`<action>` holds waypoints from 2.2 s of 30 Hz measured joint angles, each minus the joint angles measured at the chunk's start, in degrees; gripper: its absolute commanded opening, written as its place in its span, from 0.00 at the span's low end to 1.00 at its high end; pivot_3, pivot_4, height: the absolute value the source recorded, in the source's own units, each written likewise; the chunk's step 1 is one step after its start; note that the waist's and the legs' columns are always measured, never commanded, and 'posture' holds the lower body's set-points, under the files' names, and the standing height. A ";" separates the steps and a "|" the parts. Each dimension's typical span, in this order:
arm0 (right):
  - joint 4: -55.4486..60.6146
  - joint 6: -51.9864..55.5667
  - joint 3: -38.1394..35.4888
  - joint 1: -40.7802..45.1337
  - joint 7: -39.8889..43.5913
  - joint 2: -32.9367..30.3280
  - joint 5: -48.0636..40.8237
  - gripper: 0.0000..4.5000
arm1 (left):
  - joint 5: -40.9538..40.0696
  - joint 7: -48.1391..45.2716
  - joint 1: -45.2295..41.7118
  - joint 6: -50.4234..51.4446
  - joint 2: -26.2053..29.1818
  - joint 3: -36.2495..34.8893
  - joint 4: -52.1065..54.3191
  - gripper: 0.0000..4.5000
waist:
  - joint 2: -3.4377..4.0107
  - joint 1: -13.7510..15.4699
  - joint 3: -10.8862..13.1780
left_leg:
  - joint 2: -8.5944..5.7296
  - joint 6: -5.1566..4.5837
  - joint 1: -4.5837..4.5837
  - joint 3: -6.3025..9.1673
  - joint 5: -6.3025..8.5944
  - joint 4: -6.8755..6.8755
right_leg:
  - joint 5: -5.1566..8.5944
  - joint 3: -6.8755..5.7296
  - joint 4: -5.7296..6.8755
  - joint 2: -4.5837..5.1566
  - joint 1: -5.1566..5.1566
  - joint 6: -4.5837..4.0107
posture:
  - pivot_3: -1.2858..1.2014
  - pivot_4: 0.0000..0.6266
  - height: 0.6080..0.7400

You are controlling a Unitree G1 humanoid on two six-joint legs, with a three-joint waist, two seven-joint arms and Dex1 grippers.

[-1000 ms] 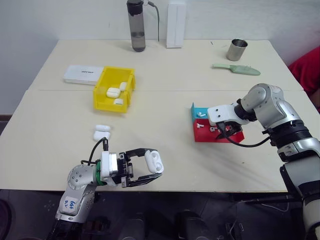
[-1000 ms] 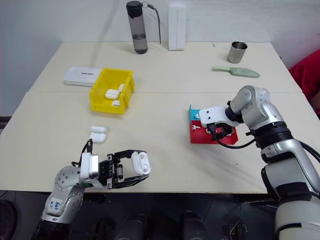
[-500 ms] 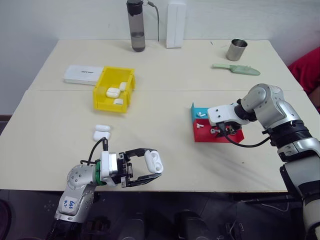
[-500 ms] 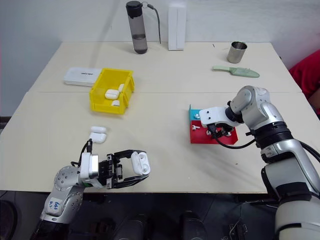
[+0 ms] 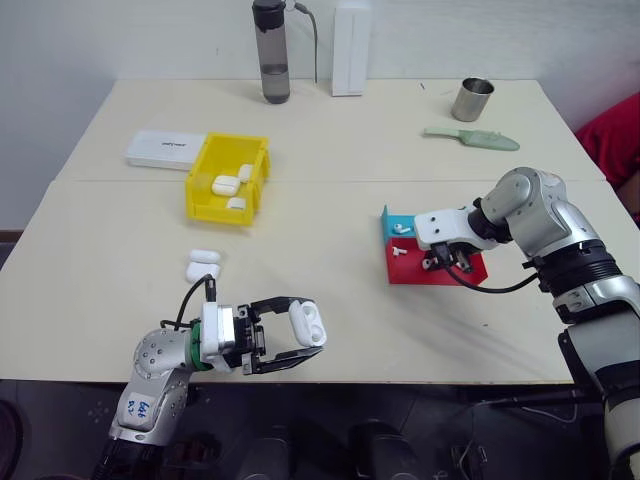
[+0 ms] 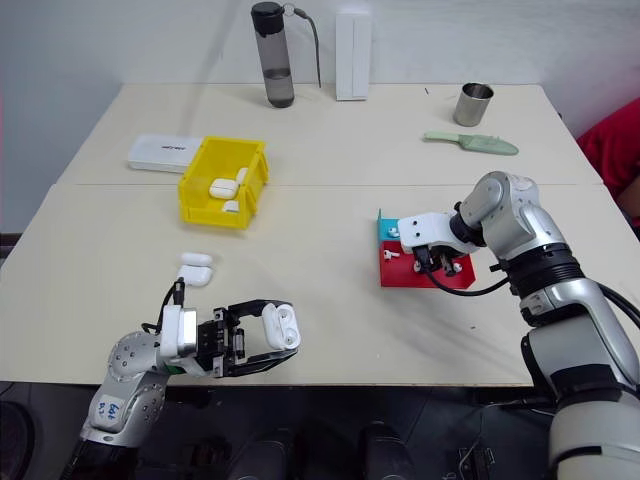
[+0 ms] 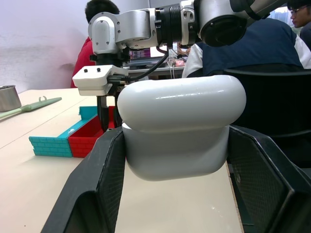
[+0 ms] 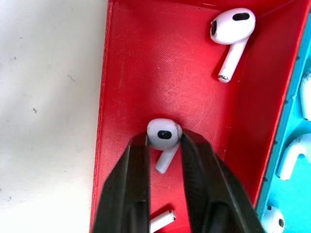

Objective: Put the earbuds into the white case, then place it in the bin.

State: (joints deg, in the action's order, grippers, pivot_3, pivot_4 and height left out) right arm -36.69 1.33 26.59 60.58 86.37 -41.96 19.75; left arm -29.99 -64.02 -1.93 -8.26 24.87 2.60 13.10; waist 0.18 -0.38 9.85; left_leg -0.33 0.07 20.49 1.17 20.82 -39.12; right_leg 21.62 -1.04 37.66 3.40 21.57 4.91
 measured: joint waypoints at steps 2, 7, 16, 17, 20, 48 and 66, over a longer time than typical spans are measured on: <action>0.01 0.07 -0.05 -0.05 -0.03 0.00 -0.03 0.09 | 0.00 0.00 0.00 0.00 0.00 0.00 0.00 0.63 | 0.00 0.00 0.00 | 0.00 0.00 0.00 0.00 0.00 0.00 | 0.00 0.00 0.00 0.00 0.00 0.00 | 0.52 0.24 1.00; 0.57 0.31 -0.20 -0.41 -0.03 -0.11 -0.15 0.09 | 0.00 0.00 0.00 0.00 0.00 0.02 0.00 0.63 | 0.00 0.01 0.00 | 0.00 0.00 0.00 0.00 0.00 0.00 | 0.00 0.00 0.00 0.00 0.00 0.00 | 0.52 0.24 1.00; 10.98 3.67 -11.51 -7.39 1.76 -3.49 -17.86 0.09 | -3.70 1.14 -3.74 3.52 -1.57 -0.02 1.25 0.63 | 0.00 0.45 0.06 | 0.00 -0.01 0.08 0.10 0.00 -0.03 | 0.00 -0.08 -0.02 0.02 -0.01 0.00 | 0.52 0.24 1.00; 13.63 4.69 -13.45 -9.18 1.85 -4.82 -22.15 0.09 | -4.53 1.39 -4.62 4.16 -1.86 -0.16 1.64 0.63 | -0.03 0.52 0.07 | 0.00 0.00 0.10 0.17 0.00 -0.03 | 0.00 -0.14 -0.03 0.02 -0.02 0.01 | 0.52 0.24 1.00; 23.88 10.36 -21.61 -16.49 2.01 -5.95 -37.28 0.09 | -8.66 1.49 -7.76 8.20 -2.11 -0.73 1.87 0.63 | -0.04 0.40 0.08 | -0.01 0.00 0.14 0.22 0.01 -0.01 | -0.01 -0.20 -0.07 0.02 -0.04 0.01 | 0.52 0.24 1.00; 57.97 8.14 -22.76 -34.83 -16.06 20.76 -58.46 0.09 | -13.40 -11.18 -20.41 16.37 -4.22 -1.16 -6.78 0.63 | -0.06 0.14 0.10 | -0.06 0.10 0.12 0.36 -0.06 -0.03 | -0.01 -0.23 0.04 -0.02 -0.03 0.02 | 0.52 0.24 1.00; 52.52 4.38 -21.25 -32.58 -16.30 20.09 -54.45 0.09 | -10.92 -10.48 -20.36 19.17 -4.16 -0.35 -4.91 0.63 | -0.06 0.14 0.10 | -0.06 0.10 0.12 0.37 -0.06 -0.03 | -0.01 -0.23 0.04 -0.02 -0.03 0.02 | 0.52 0.24 1.00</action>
State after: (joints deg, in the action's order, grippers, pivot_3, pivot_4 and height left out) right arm 15.84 5.71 5.34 28.00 70.07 -21.86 -34.70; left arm -40.91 -74.51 -22.29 10.91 20.71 2.25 8.19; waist 0.12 -0.25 9.95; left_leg -0.39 0.17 20.61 1.53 20.77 -39.14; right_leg 21.60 -1.27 37.70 3.39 21.55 4.93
